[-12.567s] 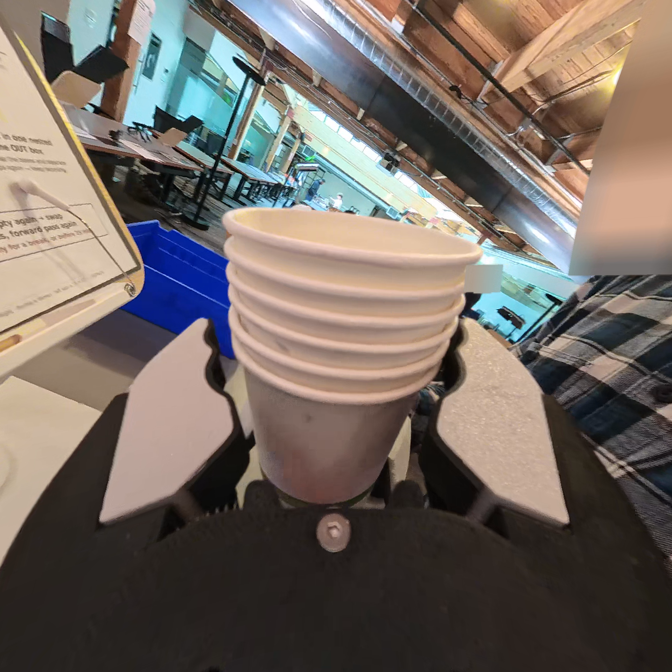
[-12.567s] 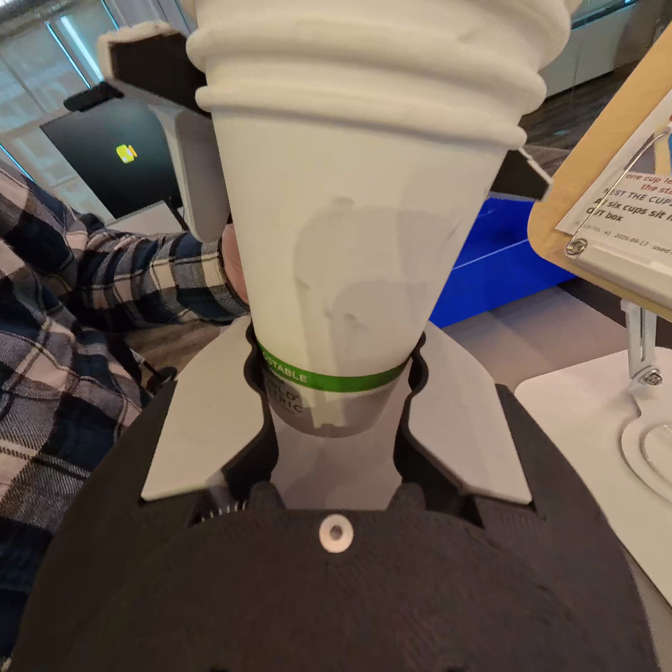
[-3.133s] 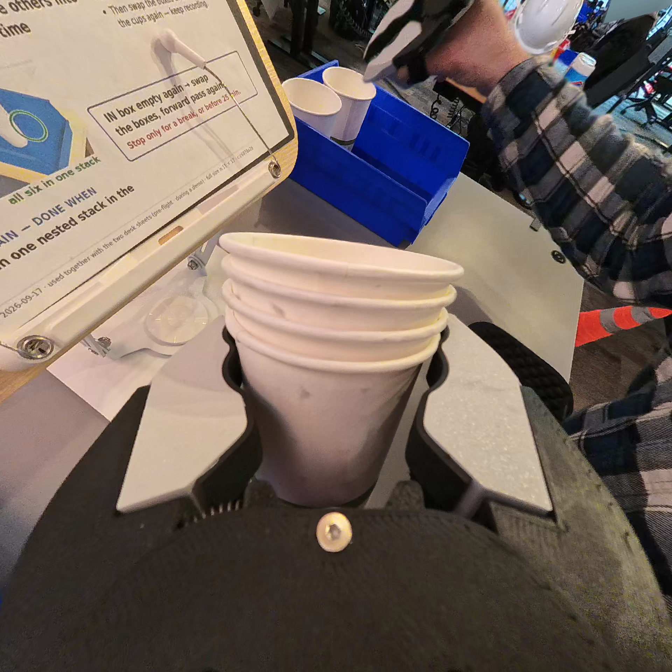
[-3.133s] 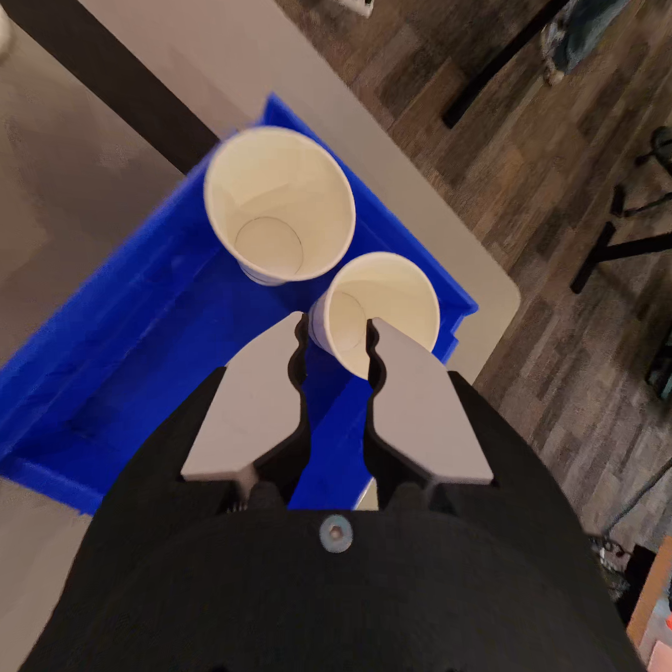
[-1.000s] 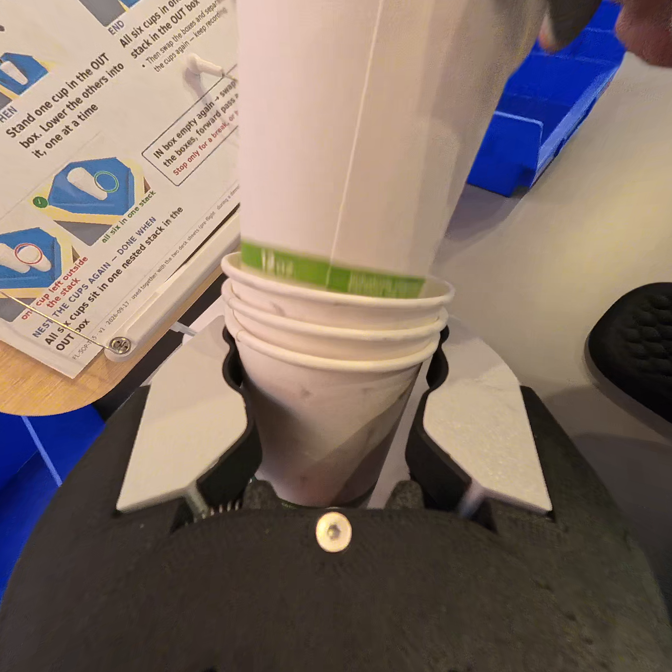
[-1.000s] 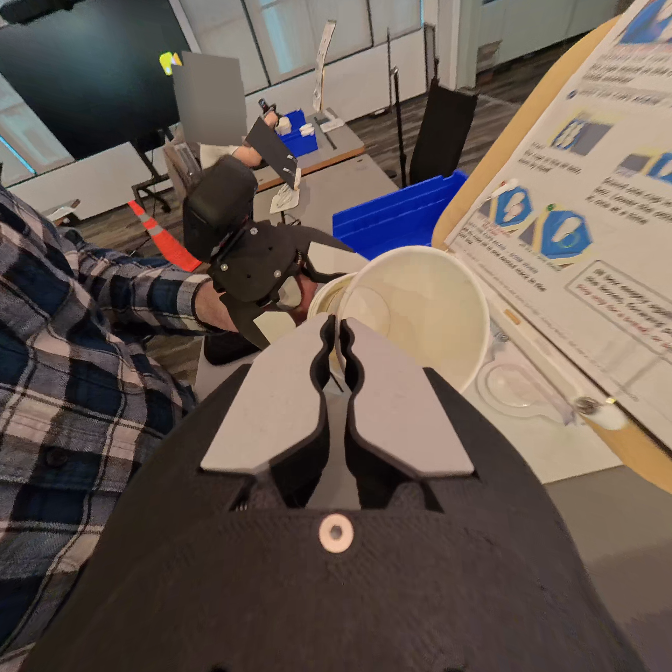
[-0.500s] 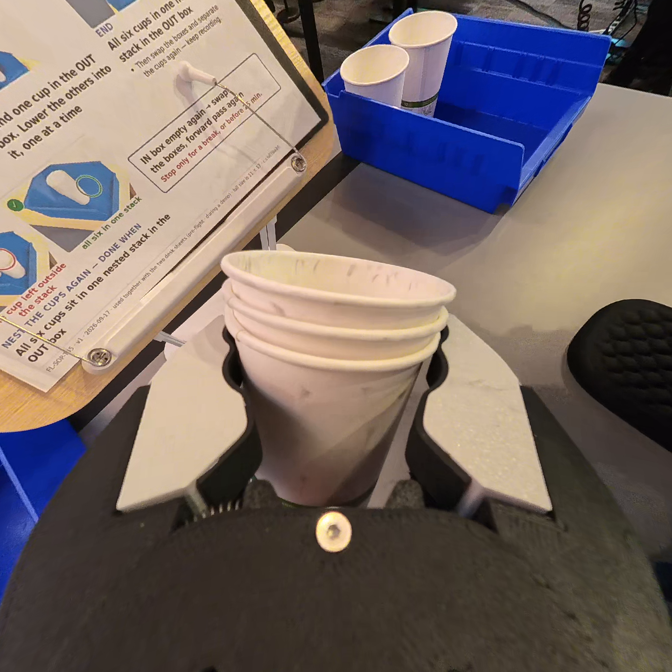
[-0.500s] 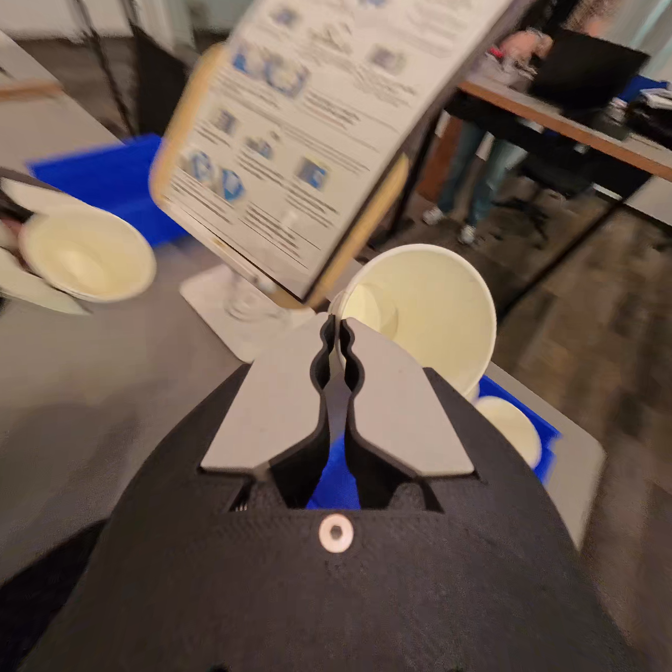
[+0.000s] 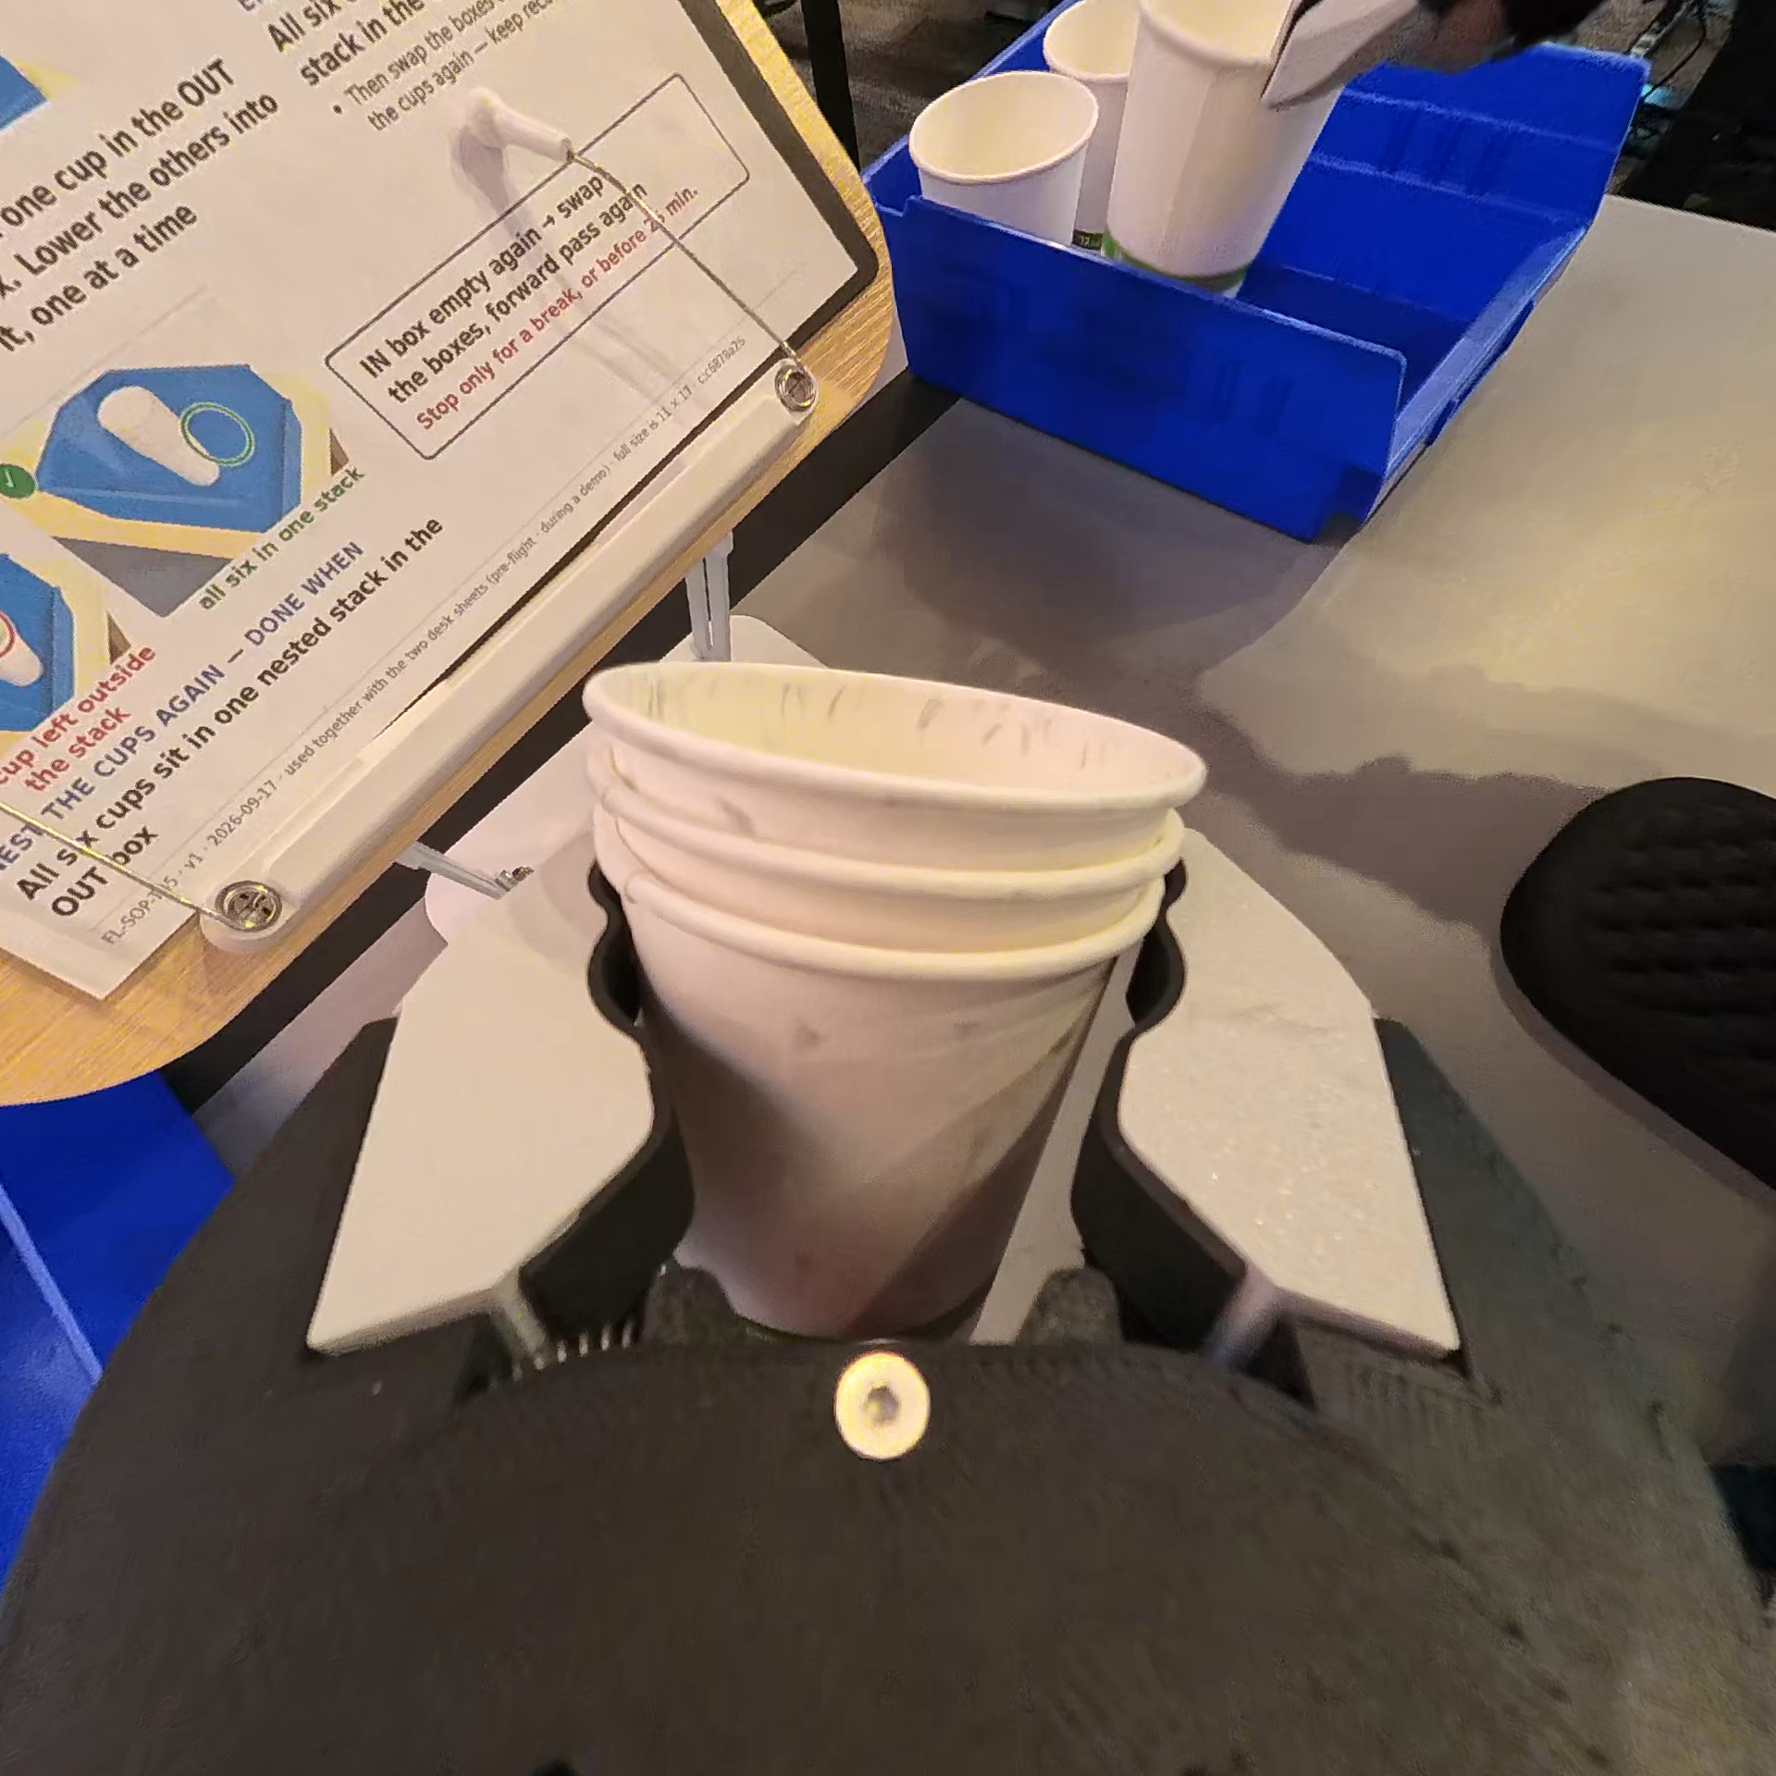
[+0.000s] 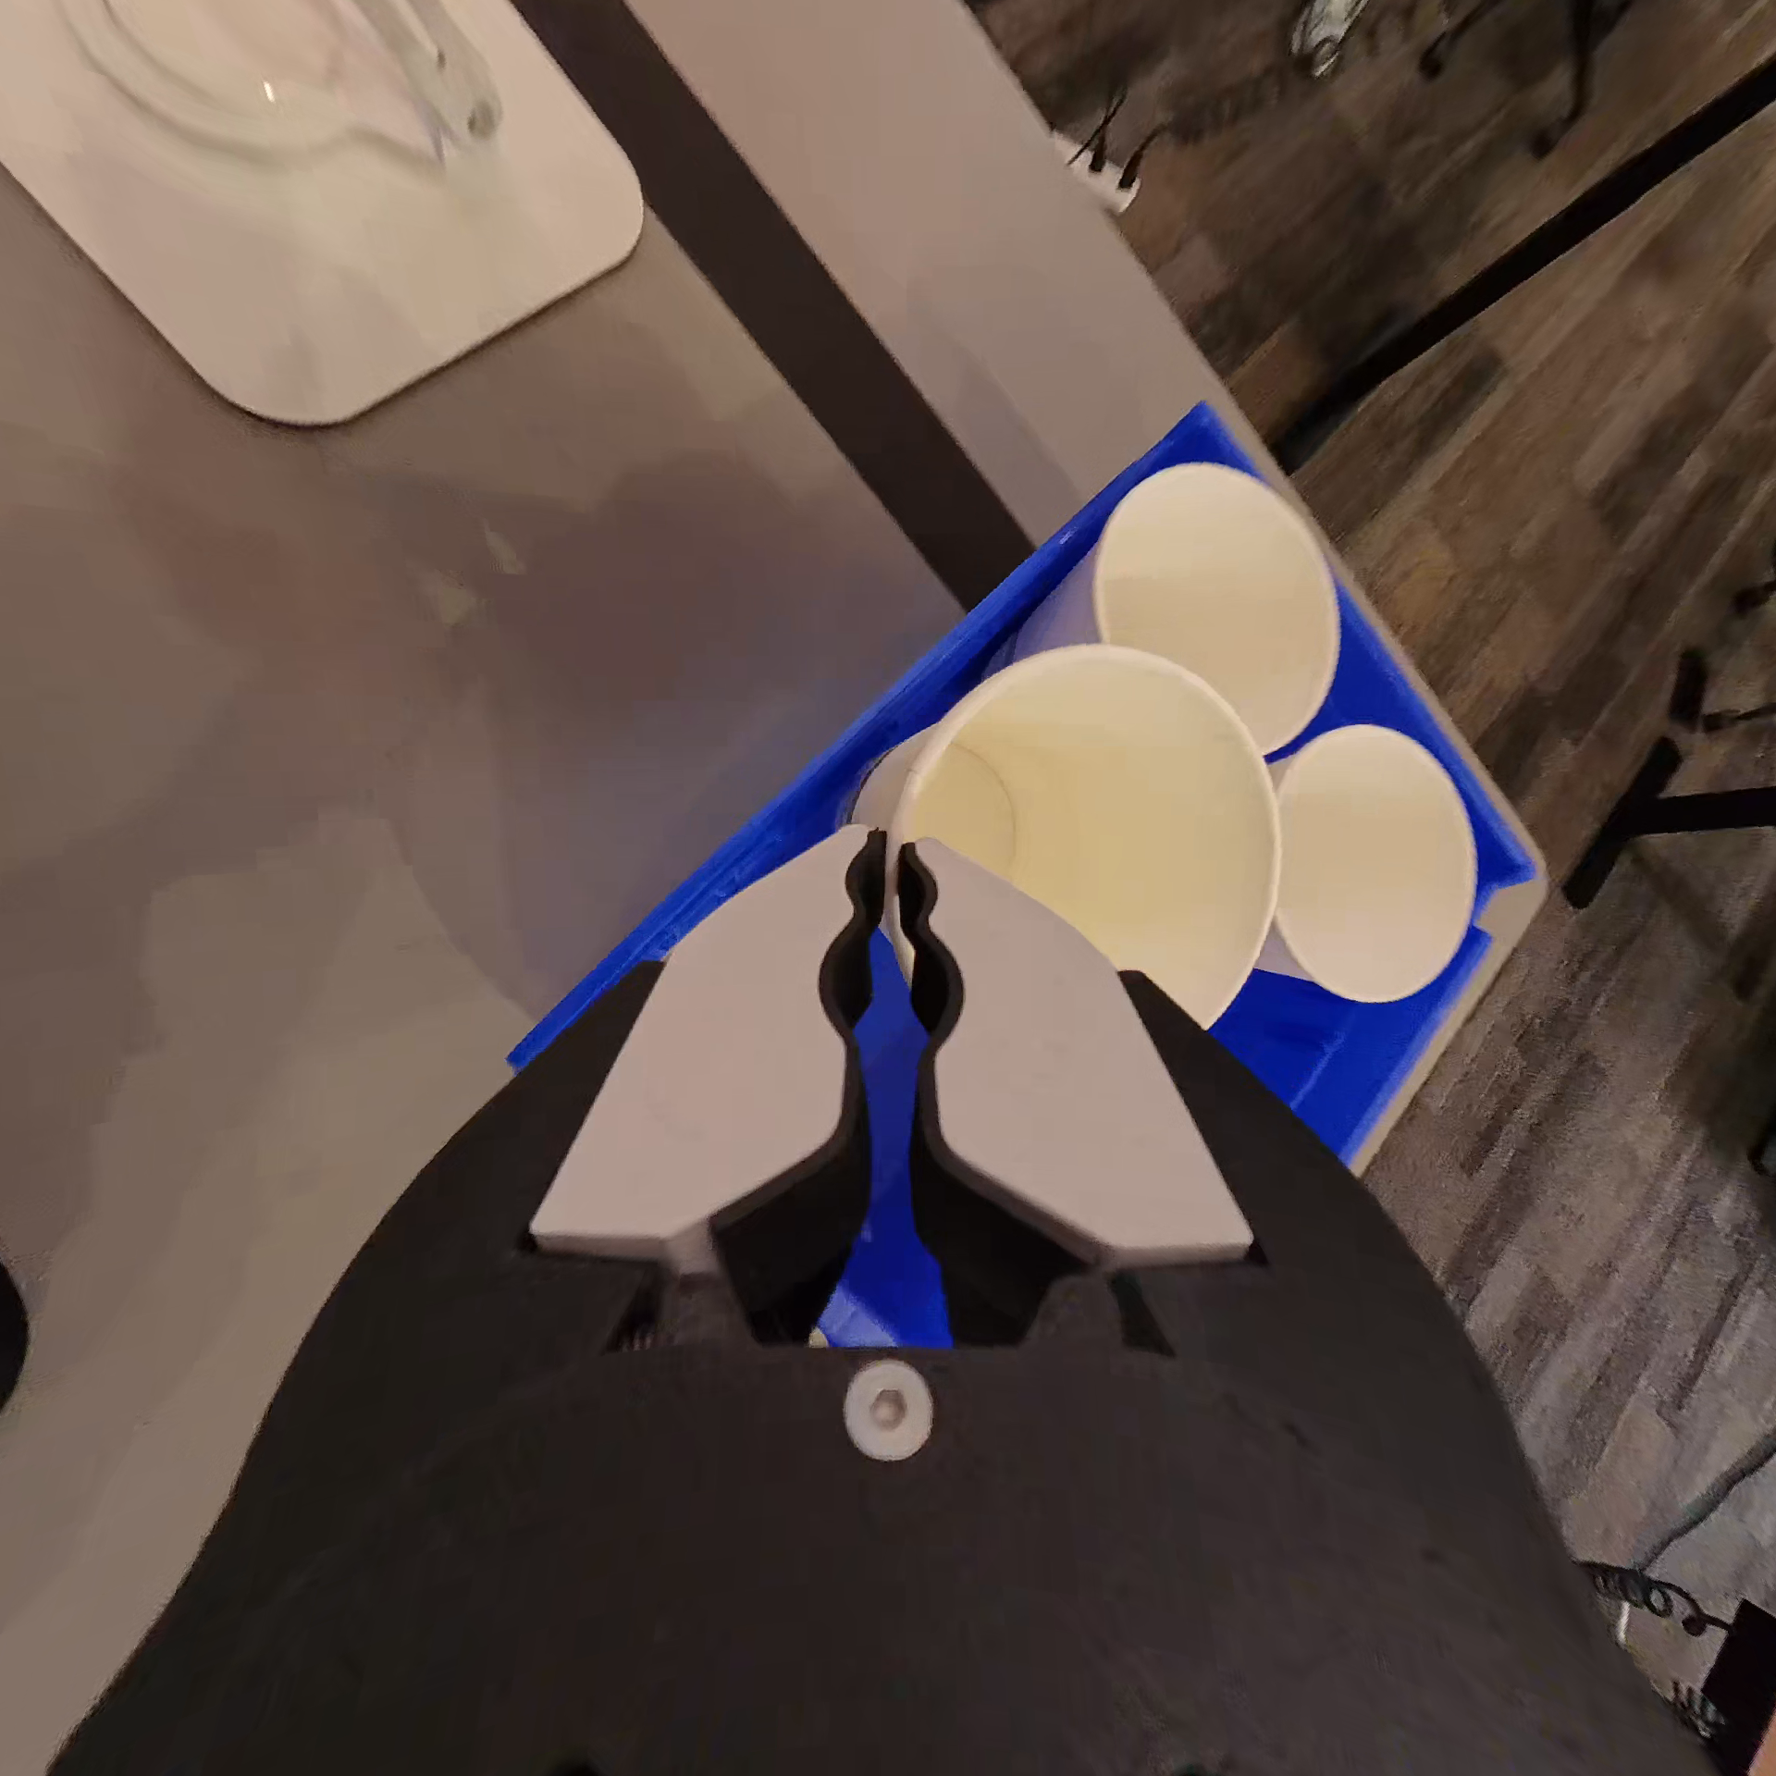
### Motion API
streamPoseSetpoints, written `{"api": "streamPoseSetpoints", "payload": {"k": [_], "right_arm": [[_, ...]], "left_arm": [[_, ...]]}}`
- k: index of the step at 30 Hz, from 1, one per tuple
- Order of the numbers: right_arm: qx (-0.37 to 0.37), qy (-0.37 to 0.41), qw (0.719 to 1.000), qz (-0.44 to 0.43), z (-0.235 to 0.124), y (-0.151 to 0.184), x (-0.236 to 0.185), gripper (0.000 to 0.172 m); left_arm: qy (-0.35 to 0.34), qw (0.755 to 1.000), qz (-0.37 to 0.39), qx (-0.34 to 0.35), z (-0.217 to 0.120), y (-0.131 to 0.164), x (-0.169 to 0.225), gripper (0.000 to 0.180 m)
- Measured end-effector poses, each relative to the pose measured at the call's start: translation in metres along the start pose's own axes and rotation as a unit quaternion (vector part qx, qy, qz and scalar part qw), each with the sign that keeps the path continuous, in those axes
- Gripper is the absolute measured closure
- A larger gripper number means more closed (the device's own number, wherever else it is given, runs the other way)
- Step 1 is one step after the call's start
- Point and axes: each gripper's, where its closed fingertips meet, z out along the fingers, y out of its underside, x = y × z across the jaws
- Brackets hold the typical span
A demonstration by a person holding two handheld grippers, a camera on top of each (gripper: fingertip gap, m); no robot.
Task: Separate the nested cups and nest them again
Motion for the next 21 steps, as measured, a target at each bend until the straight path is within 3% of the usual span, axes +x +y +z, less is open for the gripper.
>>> {"api": "streamPoseSetpoints", "payload": {"k": [8, 18, 21], "right_arm": [[-0.047, -0.029, 0.998, -0.004, 0.039, 0.016, -0.004, 0.168], [-0.057, -0.045, 0.997, -0.004, 0.051, 0.012, -0.005, 0.168], [-0.054, -0.033, 0.998, -0.001, 0.045, 0.012, -0.002, 0.155]], "left_arm": [[0.001, 1.000, -0.005, -0.005, 0.001, 0.004, -0.001, 0.079], [0.003, 1.000, -0.007, -0.007, 0.002, 0.006, -0.001, 0.079], [0.003, 1.000, -0.007, -0.006, 0.002, 0.005, -0.001, 0.079]]}}
